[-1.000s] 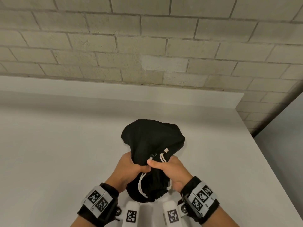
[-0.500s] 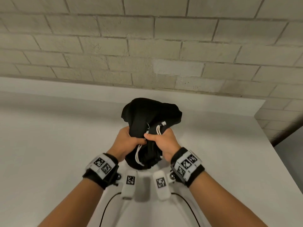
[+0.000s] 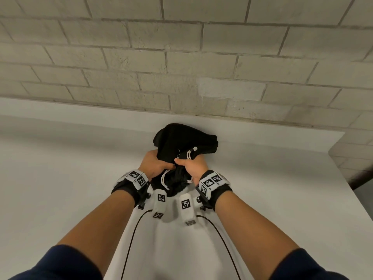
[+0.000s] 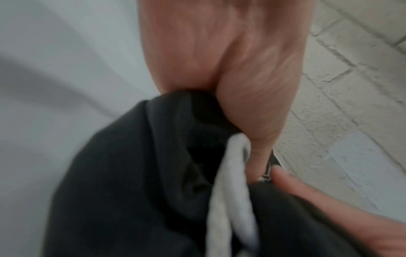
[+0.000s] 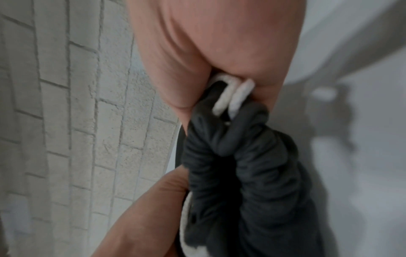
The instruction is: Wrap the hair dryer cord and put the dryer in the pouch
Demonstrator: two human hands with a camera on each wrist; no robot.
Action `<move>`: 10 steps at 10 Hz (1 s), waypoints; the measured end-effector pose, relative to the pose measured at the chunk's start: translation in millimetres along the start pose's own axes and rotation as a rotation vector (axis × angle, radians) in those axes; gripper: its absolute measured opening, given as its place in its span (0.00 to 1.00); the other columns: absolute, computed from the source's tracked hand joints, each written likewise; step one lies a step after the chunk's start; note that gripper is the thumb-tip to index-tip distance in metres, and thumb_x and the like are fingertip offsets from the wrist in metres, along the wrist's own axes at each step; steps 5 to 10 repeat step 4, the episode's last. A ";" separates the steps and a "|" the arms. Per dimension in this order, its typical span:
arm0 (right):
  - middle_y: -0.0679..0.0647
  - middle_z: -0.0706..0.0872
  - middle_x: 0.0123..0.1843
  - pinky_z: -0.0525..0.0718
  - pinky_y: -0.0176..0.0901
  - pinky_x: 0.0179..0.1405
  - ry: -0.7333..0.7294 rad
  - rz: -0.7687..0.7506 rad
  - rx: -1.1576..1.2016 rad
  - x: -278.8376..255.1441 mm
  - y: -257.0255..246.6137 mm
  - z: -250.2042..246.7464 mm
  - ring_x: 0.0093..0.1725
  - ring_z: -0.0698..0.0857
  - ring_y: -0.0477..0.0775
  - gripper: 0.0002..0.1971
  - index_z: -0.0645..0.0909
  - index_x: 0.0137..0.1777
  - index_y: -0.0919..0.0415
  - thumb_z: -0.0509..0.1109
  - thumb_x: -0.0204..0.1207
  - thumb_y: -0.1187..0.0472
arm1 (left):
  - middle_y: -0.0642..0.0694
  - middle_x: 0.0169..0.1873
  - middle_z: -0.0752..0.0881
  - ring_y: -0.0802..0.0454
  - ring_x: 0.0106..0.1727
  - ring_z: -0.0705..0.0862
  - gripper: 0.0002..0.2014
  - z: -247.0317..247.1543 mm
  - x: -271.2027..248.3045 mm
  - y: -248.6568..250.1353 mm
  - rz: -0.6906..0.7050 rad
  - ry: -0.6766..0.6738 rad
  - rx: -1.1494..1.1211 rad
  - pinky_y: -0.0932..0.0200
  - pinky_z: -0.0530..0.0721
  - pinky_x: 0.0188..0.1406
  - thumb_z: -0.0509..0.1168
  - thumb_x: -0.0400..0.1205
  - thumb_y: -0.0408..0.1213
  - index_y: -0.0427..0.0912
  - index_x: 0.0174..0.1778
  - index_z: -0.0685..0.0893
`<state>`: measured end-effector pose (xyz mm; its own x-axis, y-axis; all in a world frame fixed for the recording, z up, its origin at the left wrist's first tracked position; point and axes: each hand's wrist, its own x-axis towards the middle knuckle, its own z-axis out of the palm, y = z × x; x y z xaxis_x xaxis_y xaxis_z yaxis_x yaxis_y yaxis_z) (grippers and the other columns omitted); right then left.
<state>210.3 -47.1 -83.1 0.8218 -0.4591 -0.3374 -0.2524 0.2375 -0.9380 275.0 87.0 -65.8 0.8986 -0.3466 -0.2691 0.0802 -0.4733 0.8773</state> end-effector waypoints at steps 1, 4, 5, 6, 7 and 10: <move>0.59 0.87 0.62 0.84 0.55 0.64 -0.004 0.025 0.006 2.2 0.8 1.0 0.63 0.86 0.60 0.27 0.79 0.68 0.63 0.82 0.68 0.66 | 0.39 0.42 0.91 0.42 0.45 0.91 0.20 1.2 0.9 -2.9 0.041 0.037 0.004 0.43 0.90 0.49 0.82 0.62 0.34 0.39 0.48 0.87; 0.60 0.90 0.58 0.87 0.53 0.58 0.053 0.090 0.162 -16.5 5.0 -28.3 0.53 0.90 0.57 0.31 0.82 0.61 0.61 0.86 0.61 0.48 | 0.38 0.73 0.78 0.38 0.72 0.78 0.49 -7.4 -13.0 -16.4 0.022 0.202 -0.043 0.40 0.79 0.70 0.83 0.66 0.53 0.39 0.79 0.69; 0.60 0.90 0.58 0.87 0.53 0.58 0.053 0.090 0.162 -16.5 5.0 -28.3 0.53 0.90 0.57 0.31 0.82 0.61 0.61 0.86 0.61 0.48 | 0.38 0.73 0.78 0.38 0.72 0.78 0.49 -7.4 -13.0 -16.4 0.022 0.202 -0.043 0.40 0.79 0.70 0.83 0.66 0.53 0.39 0.79 0.69; 0.60 0.90 0.58 0.87 0.53 0.58 0.053 0.090 0.162 -16.5 5.0 -28.3 0.53 0.90 0.57 0.31 0.82 0.61 0.61 0.86 0.61 0.48 | 0.38 0.73 0.78 0.38 0.72 0.78 0.49 -7.4 -13.0 -16.4 0.022 0.202 -0.043 0.40 0.79 0.70 0.83 0.66 0.53 0.39 0.79 0.69; 0.60 0.90 0.58 0.87 0.53 0.58 0.053 0.090 0.162 -16.5 5.0 -28.3 0.53 0.90 0.57 0.31 0.82 0.61 0.61 0.86 0.61 0.48 | 0.38 0.73 0.78 0.38 0.72 0.78 0.49 -7.4 -13.0 -16.4 0.022 0.202 -0.043 0.40 0.79 0.70 0.83 0.66 0.53 0.39 0.79 0.69; 0.60 0.90 0.58 0.87 0.53 0.58 0.053 0.090 0.162 -16.5 5.0 -28.3 0.53 0.90 0.57 0.31 0.82 0.61 0.61 0.86 0.61 0.48 | 0.38 0.73 0.78 0.38 0.72 0.78 0.49 -7.4 -13.0 -16.4 0.022 0.202 -0.043 0.40 0.79 0.70 0.83 0.66 0.53 0.39 0.79 0.69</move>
